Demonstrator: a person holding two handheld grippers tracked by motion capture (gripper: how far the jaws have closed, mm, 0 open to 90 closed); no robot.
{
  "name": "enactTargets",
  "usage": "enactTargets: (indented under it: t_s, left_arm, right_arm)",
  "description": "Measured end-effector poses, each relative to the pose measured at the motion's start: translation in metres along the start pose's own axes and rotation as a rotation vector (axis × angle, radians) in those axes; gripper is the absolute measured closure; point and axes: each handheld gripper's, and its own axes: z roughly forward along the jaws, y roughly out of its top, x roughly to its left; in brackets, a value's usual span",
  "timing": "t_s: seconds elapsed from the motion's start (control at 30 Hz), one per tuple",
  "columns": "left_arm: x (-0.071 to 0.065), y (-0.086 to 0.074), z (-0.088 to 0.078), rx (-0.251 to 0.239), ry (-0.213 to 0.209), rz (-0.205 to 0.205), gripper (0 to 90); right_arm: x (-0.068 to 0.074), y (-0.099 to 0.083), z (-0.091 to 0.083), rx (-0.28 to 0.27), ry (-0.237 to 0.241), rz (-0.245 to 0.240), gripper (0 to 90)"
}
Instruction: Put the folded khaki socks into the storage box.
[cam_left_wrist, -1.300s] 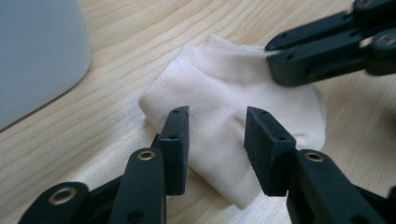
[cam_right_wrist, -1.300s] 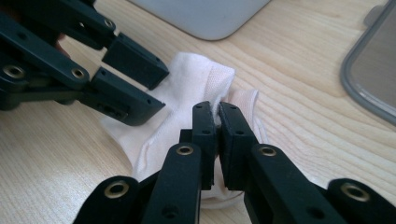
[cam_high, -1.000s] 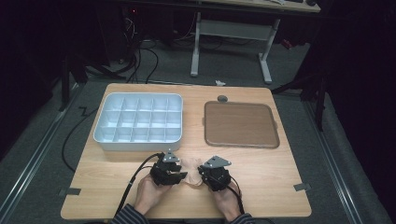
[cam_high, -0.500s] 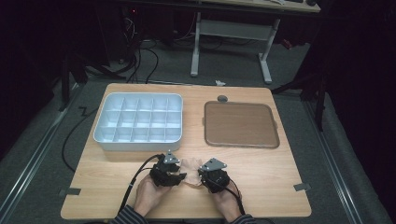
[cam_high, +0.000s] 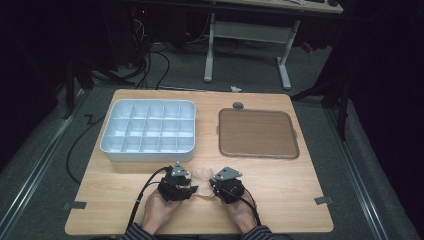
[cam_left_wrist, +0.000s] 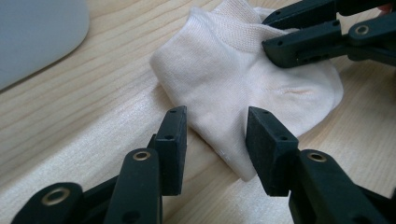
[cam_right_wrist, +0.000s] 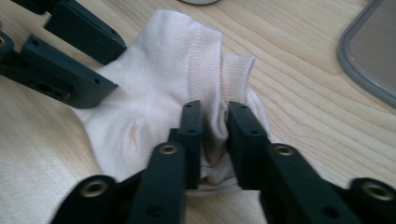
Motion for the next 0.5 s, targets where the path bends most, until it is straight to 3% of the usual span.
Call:
enactTargets:
  t_s: [0.07,0.13,0.2,0.4,0.5]
  left_arm:
    - [0.001,0.001,-0.002,-0.004,0.008,0.006,53.8]
    - [0.001,0.001,-0.007,-0.029,0.026,0.033,51.5]
    - [0.003,0.002,-0.010,-0.041,0.025,0.026,50.1]
    - [0.018,0.009,-0.016,-0.065,0.007,-0.046,47.4]
    - [0.023,0.013,-0.016,-0.073,-0.004,-0.069,46.7]
  right_arm:
    - [-0.003,0.001,-0.002,-0.003,0.040,0.038,65.0]
    - [-0.004,0.001,-0.006,-0.013,0.028,0.050,62.4]
    - [-0.005,0.000,-0.010,-0.022,0.028,0.075,61.7]
    - [-0.003,0.002,-0.018,-0.029,0.027,0.091,69.2]
    - [0.000,0.004,-0.024,-0.065,0.020,0.078,73.4]
